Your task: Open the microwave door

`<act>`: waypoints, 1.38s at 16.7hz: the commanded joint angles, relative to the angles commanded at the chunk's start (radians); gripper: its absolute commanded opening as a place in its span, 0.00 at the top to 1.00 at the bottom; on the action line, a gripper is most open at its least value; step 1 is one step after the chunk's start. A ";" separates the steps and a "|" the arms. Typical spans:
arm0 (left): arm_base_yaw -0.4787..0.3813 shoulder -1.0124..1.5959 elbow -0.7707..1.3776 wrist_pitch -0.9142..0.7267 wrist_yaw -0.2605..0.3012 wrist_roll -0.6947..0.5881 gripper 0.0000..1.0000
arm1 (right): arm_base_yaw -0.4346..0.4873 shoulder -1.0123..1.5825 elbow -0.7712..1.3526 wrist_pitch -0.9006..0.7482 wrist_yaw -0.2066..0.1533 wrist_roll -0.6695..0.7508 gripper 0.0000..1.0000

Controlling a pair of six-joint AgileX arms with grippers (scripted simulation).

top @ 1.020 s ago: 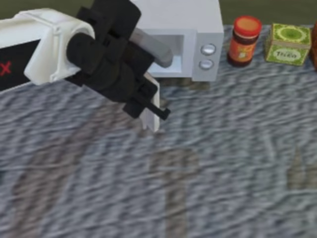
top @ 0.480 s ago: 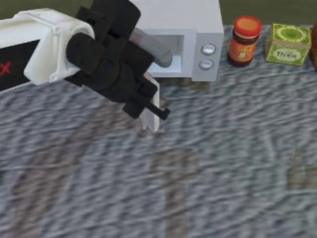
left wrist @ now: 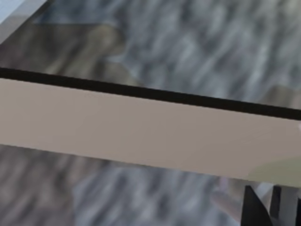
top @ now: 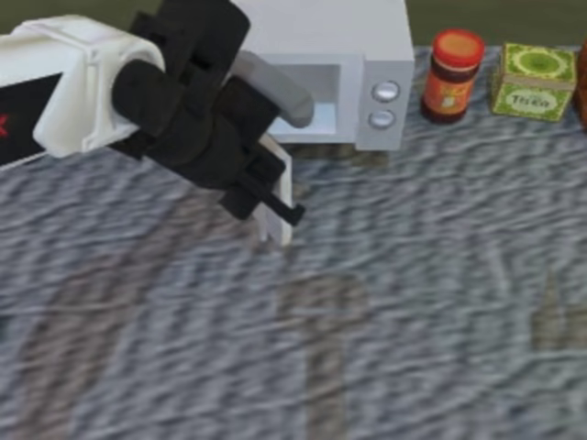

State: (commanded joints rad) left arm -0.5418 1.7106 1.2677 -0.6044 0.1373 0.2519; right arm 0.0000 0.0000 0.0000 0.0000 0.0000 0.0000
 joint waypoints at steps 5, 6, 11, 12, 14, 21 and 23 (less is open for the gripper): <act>0.047 -0.026 -0.035 -0.020 0.063 0.107 1.00 | 0.000 0.000 0.000 0.000 0.000 0.000 0.00; 0.049 -0.027 -0.037 -0.021 0.067 0.112 1.00 | 0.000 0.000 0.000 0.000 0.000 0.000 0.00; 0.049 -0.027 -0.037 -0.021 0.067 0.112 1.00 | 0.000 0.000 0.000 0.000 0.000 0.000 0.00; 0.049 -0.027 -0.037 -0.021 0.067 0.112 1.00 | 0.000 0.000 0.000 0.000 0.000 0.000 0.00; 0.049 -0.027 -0.037 -0.021 0.067 0.112 1.00 | 0.000 0.000 0.000 0.000 0.000 0.000 0.00; 0.049 -0.027 -0.037 -0.021 0.067 0.112 1.00 | 0.000 0.000 0.000 0.000 0.000 0.000 0.00; 0.049 -0.027 -0.037 -0.021 0.067 0.112 1.00 | 0.000 0.000 0.000 0.000 0.000 0.000 0.00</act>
State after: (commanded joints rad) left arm -0.4929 1.6832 1.2311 -0.6256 0.2041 0.3640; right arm 0.0000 0.0000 0.0000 0.0000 0.0000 0.0000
